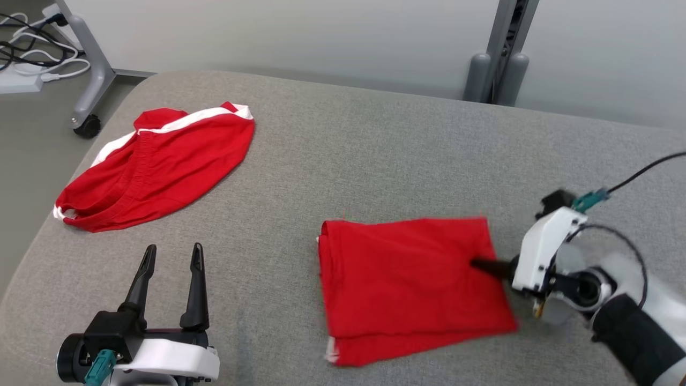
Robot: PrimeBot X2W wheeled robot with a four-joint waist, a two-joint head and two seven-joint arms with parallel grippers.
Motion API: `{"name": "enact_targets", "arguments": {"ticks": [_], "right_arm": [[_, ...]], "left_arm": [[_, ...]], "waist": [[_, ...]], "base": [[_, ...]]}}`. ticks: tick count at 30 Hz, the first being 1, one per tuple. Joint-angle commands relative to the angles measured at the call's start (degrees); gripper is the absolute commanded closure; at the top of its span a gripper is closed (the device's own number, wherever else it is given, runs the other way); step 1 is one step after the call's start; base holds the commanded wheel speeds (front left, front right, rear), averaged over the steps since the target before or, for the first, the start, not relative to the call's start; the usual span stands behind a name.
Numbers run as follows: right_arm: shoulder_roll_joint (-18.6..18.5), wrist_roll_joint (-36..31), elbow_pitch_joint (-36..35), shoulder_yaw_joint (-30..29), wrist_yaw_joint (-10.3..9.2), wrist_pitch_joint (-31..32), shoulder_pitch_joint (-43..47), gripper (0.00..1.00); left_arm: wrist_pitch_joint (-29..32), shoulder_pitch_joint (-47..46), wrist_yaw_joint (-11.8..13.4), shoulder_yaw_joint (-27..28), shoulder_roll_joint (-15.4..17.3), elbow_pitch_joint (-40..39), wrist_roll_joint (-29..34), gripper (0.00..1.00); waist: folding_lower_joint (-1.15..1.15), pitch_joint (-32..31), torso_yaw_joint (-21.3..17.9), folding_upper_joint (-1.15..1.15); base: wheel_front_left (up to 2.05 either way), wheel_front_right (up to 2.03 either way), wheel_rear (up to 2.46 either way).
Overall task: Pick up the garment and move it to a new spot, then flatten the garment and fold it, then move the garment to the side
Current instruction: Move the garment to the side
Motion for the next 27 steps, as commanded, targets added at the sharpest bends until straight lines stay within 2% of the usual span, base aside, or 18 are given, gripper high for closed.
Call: {"name": "enact_targets", "arguments": {"ticks": [1,8,15,21,27], "right_arm": [[-1.35,-0.89,0.84,-0.55,0.00,-1.56,-2.33,1.00],[-2.84,-3.17,7.58,-1.62,0.00,-4.77,-10.53,1.00],[-7.20,-5.39,13.20,-1.43,0.00,-4.58,-17.44,1.00],[-10.59,-6.46,14.82,-1.52,0.00,-4.90,-22.00,1.00],[-12.32,-7.39,14.28,-0.94,0.00,-3.63,-25.47,1.00]], "left_arm": [[-0.22,-1.02,0.34,0.22,0.20,-0.29,0.02,0.00],[-0.22,-2.83,-0.46,0.08,0.20,-1.15,0.60,0.00],[-0.22,-4.27,-0.75,0.98,0.20,-3.11,1.78,0.00],[-0.16,-5.74,-1.59,2.99,0.20,-5.42,3.84,0.00],[-0.16,-6.40,-2.36,3.97,0.20,-6.42,5.72,0.00]], "waist": [[0.00,0.73,-0.50,0.00],[0.00,4.31,-1.37,0.00],[0.00,8.99,-3.12,0.00],[0.00,13.24,-5.67,0.00],[0.00,15.56,-8.54,0.00]], "base": [[0.00,0.00,0.00],[0.00,0.00,0.00],[0.00,0.00,0.00],[0.00,0.00,0.00],[0.00,0.00,0.00]]}}
